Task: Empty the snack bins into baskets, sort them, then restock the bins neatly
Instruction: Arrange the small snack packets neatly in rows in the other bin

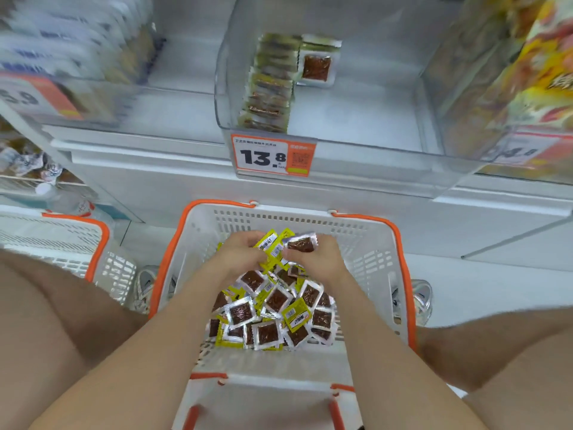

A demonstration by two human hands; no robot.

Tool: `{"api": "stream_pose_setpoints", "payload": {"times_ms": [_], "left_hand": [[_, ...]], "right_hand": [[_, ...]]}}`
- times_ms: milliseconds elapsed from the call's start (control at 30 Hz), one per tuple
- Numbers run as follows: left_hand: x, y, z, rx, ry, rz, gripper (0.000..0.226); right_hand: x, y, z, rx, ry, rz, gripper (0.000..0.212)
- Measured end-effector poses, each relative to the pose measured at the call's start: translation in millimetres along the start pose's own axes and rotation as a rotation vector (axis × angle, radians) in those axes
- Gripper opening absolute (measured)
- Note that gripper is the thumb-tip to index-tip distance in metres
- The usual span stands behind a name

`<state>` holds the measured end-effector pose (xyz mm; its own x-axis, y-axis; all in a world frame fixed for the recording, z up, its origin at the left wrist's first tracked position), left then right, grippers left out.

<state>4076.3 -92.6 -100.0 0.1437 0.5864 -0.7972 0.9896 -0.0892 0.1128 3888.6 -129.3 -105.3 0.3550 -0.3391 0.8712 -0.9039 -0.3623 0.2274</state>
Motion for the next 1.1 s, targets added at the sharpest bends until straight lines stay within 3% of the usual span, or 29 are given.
{"api": "stream_pose_setpoints", "payload": {"times_ms": [133, 300, 433, 633, 800, 900, 1033, 1100], "left_hand": [[-34, 10, -21, -0.043, -0.092, 0.248, 0.041], [-88, 9, -57, 0.169, -0.199, 0.402, 0.028], [-118, 13, -88, 0.233, -0.299, 0.471, 0.022], [-158, 20, -129, 0.201, -0.334, 0.579, 0.015], [-158, 15, -148, 0.156, -0.254, 0.305, 0.037], [-156, 1, -148, 0.088, -0.213, 0.013, 0.03], [-157, -12, -146, 0.091, -0.162, -0.27, 0.029], [-159, -10, -146, 0.091, -0.169, -0.358, 0.031]], "right_hand": [[47, 18, -23, 0.103, 0.19, -0.334, 0.019], [103, 34, -52, 0.129, 0.311, -0.597, 0.022], [141, 47, -77, 0.184, 0.334, -0.678, 0.039], [178, 61, -104, 0.128, 0.343, -0.756, 0.034], [181, 63, -124, -0.163, 0.425, -0.773, 0.023], [174, 46, -133, -0.098, 0.498, -0.856, 0.018], [163, 36, -140, -0.147, 0.605, -1.036, 0.048], [165, 38, -139, -0.08, 0.608, -1.048, 0.068]]}}
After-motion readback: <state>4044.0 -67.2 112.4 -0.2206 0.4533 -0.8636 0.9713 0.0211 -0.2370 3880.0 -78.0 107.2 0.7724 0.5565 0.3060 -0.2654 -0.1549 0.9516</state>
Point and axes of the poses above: each hand's wrist, its own z-axis towards the middle knuckle, its own y-axis out of the back of the hand, x = y × z, the point moved 3 cm from there along z, towards the middle knuckle, and after that the axes turned 2 degrees about x, right-handed, at the moved point
